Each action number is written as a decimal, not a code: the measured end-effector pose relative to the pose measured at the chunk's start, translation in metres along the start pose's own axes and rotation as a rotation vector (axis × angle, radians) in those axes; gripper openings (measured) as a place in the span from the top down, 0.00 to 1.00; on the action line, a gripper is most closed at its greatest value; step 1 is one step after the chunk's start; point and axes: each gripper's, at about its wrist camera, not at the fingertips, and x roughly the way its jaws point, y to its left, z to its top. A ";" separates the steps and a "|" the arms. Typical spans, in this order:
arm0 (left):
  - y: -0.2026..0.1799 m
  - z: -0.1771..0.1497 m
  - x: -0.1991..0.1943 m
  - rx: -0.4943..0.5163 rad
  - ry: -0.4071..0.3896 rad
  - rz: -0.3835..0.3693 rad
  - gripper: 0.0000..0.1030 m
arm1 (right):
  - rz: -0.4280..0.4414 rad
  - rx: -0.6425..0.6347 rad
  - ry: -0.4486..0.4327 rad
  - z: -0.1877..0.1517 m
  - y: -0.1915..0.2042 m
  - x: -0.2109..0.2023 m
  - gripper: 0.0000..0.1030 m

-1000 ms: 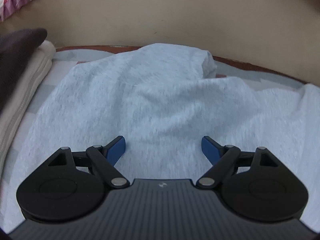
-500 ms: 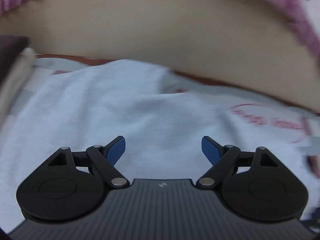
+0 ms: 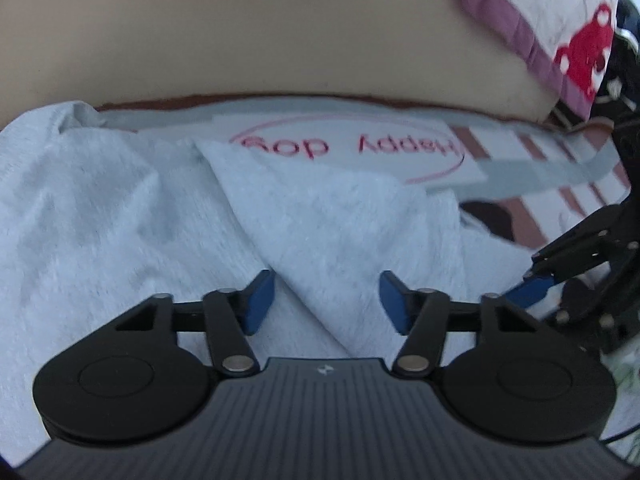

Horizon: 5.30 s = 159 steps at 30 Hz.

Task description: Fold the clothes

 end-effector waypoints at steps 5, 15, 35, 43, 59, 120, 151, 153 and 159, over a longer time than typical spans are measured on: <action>0.005 -0.006 0.004 -0.005 0.014 0.024 0.63 | 0.063 0.014 0.080 0.004 0.016 0.037 0.53; 0.033 0.009 -0.020 0.003 -0.070 0.145 0.74 | -0.052 0.059 -0.147 0.014 0.023 0.034 0.97; 0.241 0.059 -0.078 -0.157 -0.190 0.578 0.27 | -0.685 -0.111 -0.678 0.054 -0.003 -0.046 0.98; 0.291 0.068 -0.058 -0.231 -0.062 0.211 0.21 | -0.688 -0.086 -0.696 0.050 -0.012 -0.044 0.98; 0.127 -0.060 -0.133 0.031 -0.192 0.172 0.96 | -0.660 -0.194 -0.602 0.033 -0.004 -0.015 0.97; 0.159 -0.080 -0.203 -0.252 -0.352 0.585 0.53 | -0.905 -0.245 -0.507 0.019 -0.006 -0.004 0.98; 0.232 0.087 -0.073 0.053 -0.364 0.969 0.94 | -0.682 0.088 -0.601 0.118 -0.063 -0.025 0.80; 0.227 0.072 -0.073 0.016 -0.344 0.959 0.94 | -0.664 0.137 -0.631 0.108 -0.068 -0.032 0.70; 0.172 0.020 -0.091 -0.038 -0.310 0.834 0.39 | -0.554 0.244 -0.589 0.055 -0.077 -0.044 0.52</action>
